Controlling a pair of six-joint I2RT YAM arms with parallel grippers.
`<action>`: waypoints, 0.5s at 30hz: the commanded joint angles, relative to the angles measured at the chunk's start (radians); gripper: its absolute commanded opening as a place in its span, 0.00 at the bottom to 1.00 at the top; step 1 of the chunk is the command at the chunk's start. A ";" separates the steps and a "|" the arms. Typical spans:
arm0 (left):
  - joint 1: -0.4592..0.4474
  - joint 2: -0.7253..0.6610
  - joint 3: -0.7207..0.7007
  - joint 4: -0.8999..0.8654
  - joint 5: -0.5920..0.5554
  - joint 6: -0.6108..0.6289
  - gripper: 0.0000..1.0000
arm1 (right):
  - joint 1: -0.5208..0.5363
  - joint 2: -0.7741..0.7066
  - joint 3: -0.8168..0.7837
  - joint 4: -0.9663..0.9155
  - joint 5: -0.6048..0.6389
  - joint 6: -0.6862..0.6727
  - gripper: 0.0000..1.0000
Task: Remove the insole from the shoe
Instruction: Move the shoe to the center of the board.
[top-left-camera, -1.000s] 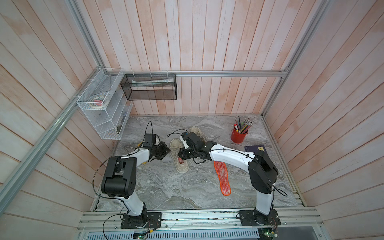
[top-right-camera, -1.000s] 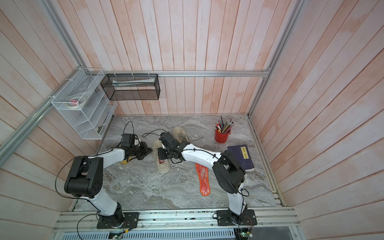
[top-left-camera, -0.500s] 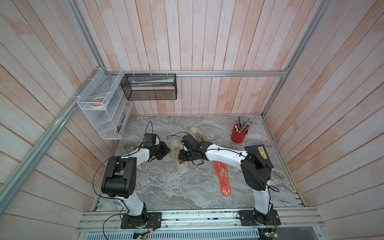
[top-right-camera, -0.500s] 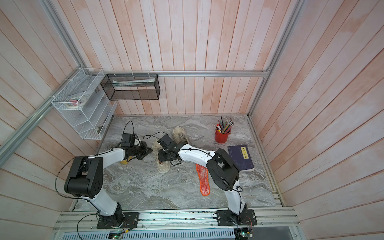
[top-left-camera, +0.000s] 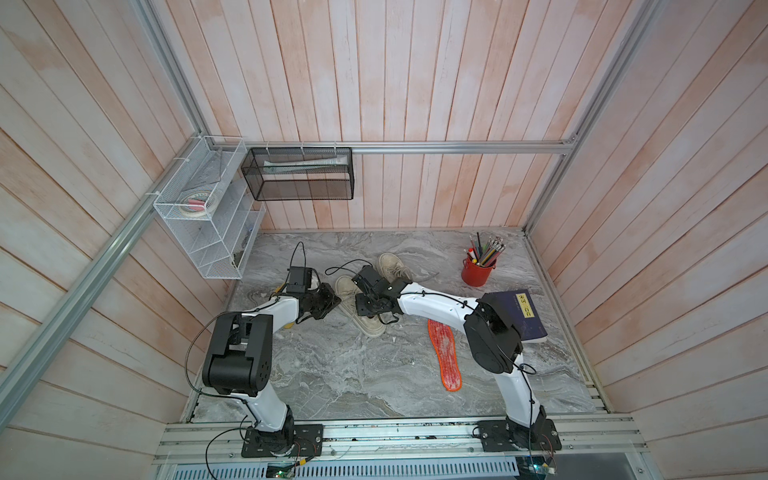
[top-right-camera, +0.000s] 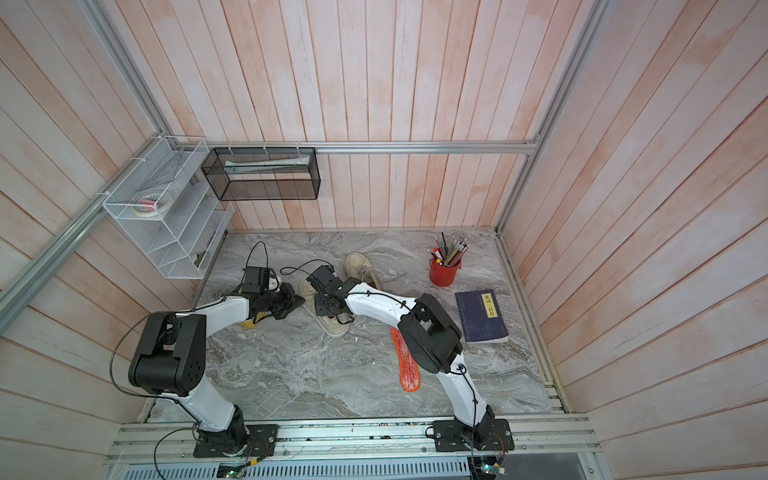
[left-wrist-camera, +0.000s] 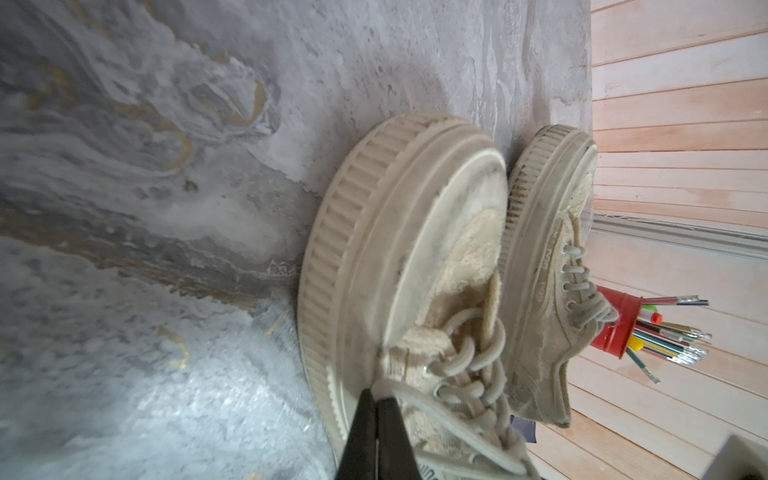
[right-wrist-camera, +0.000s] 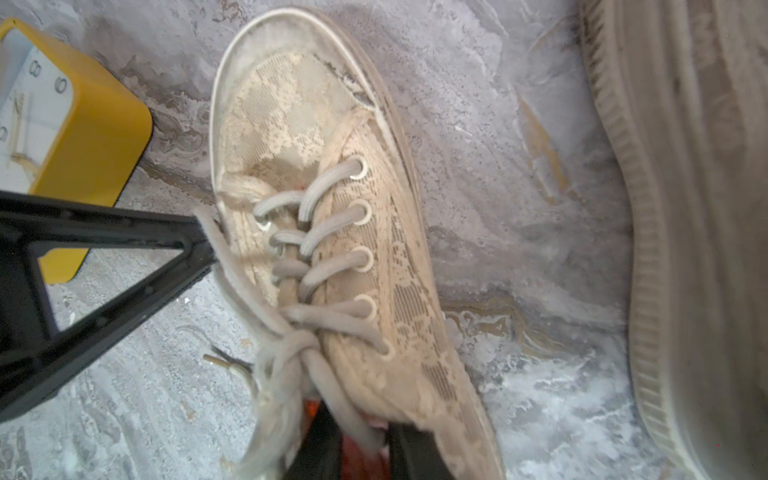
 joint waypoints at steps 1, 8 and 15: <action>0.006 0.002 0.025 -0.023 -0.031 0.027 0.00 | -0.003 -0.005 0.019 -0.027 0.042 -0.026 0.11; 0.005 -0.075 0.048 -0.084 -0.130 0.066 0.47 | -0.001 -0.130 -0.045 -0.007 0.022 -0.038 0.01; -0.027 -0.253 0.000 -0.155 -0.165 0.099 0.58 | -0.001 -0.209 -0.091 -0.027 -0.097 -0.049 0.00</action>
